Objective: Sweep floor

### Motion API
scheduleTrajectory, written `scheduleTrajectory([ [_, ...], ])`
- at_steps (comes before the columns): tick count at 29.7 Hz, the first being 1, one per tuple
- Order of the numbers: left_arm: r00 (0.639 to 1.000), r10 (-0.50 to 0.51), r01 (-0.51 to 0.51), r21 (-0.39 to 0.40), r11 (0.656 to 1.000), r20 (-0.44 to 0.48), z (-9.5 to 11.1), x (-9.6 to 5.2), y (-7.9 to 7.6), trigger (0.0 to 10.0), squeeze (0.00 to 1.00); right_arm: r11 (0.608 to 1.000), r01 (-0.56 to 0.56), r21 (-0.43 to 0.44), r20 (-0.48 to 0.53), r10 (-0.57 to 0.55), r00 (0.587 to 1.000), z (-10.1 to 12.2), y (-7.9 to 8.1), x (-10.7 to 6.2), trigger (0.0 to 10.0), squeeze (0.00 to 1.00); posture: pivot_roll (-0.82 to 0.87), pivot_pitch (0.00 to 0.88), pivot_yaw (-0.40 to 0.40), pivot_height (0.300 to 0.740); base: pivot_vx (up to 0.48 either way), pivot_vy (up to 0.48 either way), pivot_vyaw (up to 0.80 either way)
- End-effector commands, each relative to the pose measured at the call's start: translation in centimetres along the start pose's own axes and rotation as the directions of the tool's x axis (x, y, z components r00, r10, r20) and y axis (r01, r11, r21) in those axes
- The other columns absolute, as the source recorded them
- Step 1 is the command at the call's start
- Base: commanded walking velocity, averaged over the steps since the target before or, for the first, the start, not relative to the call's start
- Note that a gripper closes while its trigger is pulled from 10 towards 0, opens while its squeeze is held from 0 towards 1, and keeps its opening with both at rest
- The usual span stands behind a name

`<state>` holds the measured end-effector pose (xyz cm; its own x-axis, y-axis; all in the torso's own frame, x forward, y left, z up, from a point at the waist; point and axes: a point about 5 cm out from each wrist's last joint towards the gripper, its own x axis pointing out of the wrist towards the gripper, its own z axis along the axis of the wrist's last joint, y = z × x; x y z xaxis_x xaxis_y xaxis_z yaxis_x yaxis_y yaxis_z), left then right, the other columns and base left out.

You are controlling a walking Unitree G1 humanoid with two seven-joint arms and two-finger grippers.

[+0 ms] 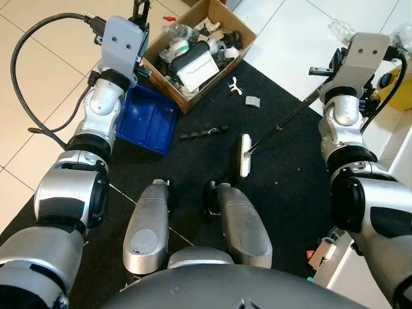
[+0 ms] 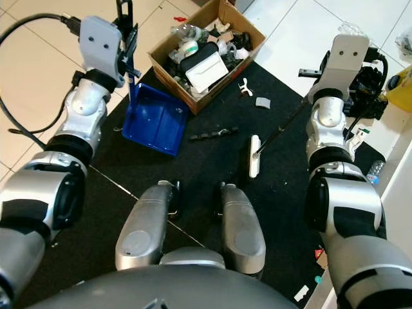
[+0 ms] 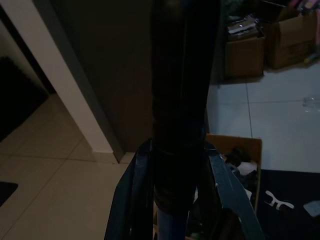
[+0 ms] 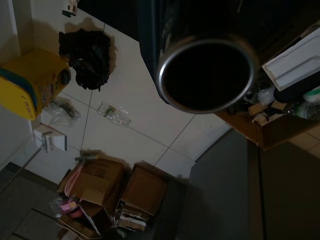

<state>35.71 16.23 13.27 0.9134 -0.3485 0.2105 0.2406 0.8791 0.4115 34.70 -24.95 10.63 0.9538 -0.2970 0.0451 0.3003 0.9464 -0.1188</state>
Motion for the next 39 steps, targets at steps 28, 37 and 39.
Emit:
scheduleTrajectory([
  [28, 0.969, -0.248, 0.248, -0.015, 0.969, 0.022, -1.0, -1.9, -8.4, 10.0, 0.12, 1.0, 0.009, 0.008, 0.019, -0.009, 1.0, 0.1, -0.3, -0.1, 10.0, 0.0, 0.07, 0.202, -0.077, 0.74, 0.0, 0.0, 0.0],
  [37, 0.992, -0.096, 0.088, -0.096, 0.991, -0.087, -2.8, -3.2, -7.8, 10.0, 0.09, 0.999, -0.034, 0.025, 0.014, 0.033, 0.999, 0.1, 0.8, -0.1, 10.0, 0.0, 0.07, 0.206, -0.082, 0.74, 0.0, 0.0, 0.0],
  [39, 0.992, -0.093, 0.084, -0.098, 0.992, -0.09, -2.9, -3.3, -7.8, 10.0, 0.09, 0.999, -0.037, 0.025, 0.013, 0.037, 0.999, 0.1, 0.9, -0.1, 10.0, 0.0, 0.07, 0.206, -0.082, 0.74, 0.0, 0.0, 0.0],
])
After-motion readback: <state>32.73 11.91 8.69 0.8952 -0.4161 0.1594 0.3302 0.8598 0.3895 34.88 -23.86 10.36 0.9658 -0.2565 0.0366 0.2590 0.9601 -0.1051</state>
